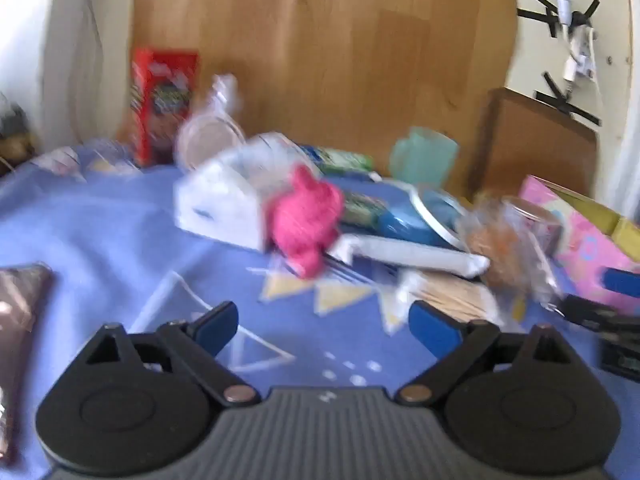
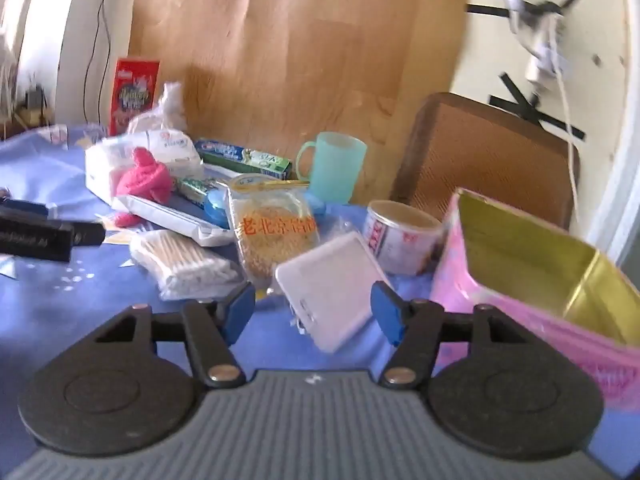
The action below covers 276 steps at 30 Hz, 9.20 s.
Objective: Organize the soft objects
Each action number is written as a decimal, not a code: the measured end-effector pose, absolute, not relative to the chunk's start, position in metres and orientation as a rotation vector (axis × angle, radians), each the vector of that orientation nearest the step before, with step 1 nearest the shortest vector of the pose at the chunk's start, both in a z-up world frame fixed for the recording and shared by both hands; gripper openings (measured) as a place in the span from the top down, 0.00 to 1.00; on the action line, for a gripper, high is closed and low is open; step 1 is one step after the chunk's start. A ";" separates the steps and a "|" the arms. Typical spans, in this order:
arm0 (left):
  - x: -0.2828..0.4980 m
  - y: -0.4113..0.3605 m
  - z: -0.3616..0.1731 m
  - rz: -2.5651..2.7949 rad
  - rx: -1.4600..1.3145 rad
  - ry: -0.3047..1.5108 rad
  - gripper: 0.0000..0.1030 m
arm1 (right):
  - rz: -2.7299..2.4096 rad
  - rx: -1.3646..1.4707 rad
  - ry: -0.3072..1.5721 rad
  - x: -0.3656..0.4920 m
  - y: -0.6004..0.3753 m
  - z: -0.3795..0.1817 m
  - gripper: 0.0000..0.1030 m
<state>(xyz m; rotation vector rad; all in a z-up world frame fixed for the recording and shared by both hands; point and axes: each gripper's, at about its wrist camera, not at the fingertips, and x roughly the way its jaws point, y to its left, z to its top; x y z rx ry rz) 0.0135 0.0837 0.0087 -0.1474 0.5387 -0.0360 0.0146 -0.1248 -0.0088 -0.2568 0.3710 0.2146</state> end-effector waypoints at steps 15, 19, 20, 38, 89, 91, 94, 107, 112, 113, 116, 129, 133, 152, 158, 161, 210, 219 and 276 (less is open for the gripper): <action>0.014 0.103 0.000 -0.090 -0.281 0.557 0.08 | 0.241 0.015 0.341 -0.004 -0.156 0.020 0.90; 0.013 0.104 -0.001 -0.086 -0.288 0.559 0.08 | 0.470 0.389 0.309 -0.024 -0.191 0.037 0.98; 0.014 0.104 -0.001 -0.086 -0.289 0.561 0.08 | 0.463 0.425 0.294 -0.030 -0.197 0.038 0.97; 0.021 0.023 0.019 -0.509 -0.255 0.707 0.36 | 0.385 0.121 0.468 -0.028 -0.159 -0.003 0.40; -0.008 0.088 0.014 -0.220 -0.325 0.551 0.48 | 0.437 -0.100 0.449 0.149 -0.116 -0.004 0.10; -0.008 0.087 0.012 -0.228 -0.327 0.549 0.47 | 0.470 -0.037 0.552 0.163 -0.122 -0.012 0.26; -0.009 0.086 0.013 -0.260 -0.331 0.552 0.47 | 0.451 0.015 0.565 0.140 -0.138 -0.002 0.33; 0.012 0.000 0.009 -0.554 -0.327 0.771 0.27 | 0.440 -0.191 0.507 -0.008 -0.165 -0.033 0.10; 0.012 -0.028 0.002 -0.556 -0.286 0.801 0.54 | 0.495 -0.146 0.468 -0.013 -0.174 -0.041 0.28; 0.012 -0.032 0.007 -0.559 -0.290 0.799 0.56 | 0.499 -0.141 0.462 -0.010 -0.173 -0.038 0.29; 0.016 -0.046 0.037 -0.603 -0.255 0.732 0.56 | 0.470 -0.130 0.388 -0.010 -0.180 -0.026 0.30; 0.113 -0.183 0.081 -0.569 -0.020 0.574 0.40 | 0.138 -0.059 0.195 0.068 -0.275 0.022 0.26; 0.096 -0.149 0.085 -0.550 -0.060 0.520 0.42 | 0.065 -0.056 0.239 0.081 -0.290 0.014 0.24; 0.033 0.091 -0.001 -0.067 -0.225 0.505 0.43 | 0.473 0.162 0.430 0.136 -0.156 0.031 0.62; 0.024 0.092 0.001 -0.110 -0.214 0.444 0.42 | 0.347 0.117 0.559 0.198 -0.119 0.009 0.64; 0.021 0.095 0.000 -0.129 -0.224 0.420 0.42 | 0.351 0.148 0.621 0.208 -0.122 0.002 0.90; 0.083 -0.185 0.086 -0.572 0.072 0.530 0.39 | 0.000 0.079 0.179 0.039 -0.282 0.037 0.86; 0.063 -0.079 0.066 -0.369 -0.062 0.447 0.29 | -0.229 0.158 0.221 0.068 -0.342 0.029 0.56; 0.028 0.127 0.000 -0.095 -0.404 0.343 0.29 | 0.276 0.181 0.708 0.238 -0.081 0.030 0.46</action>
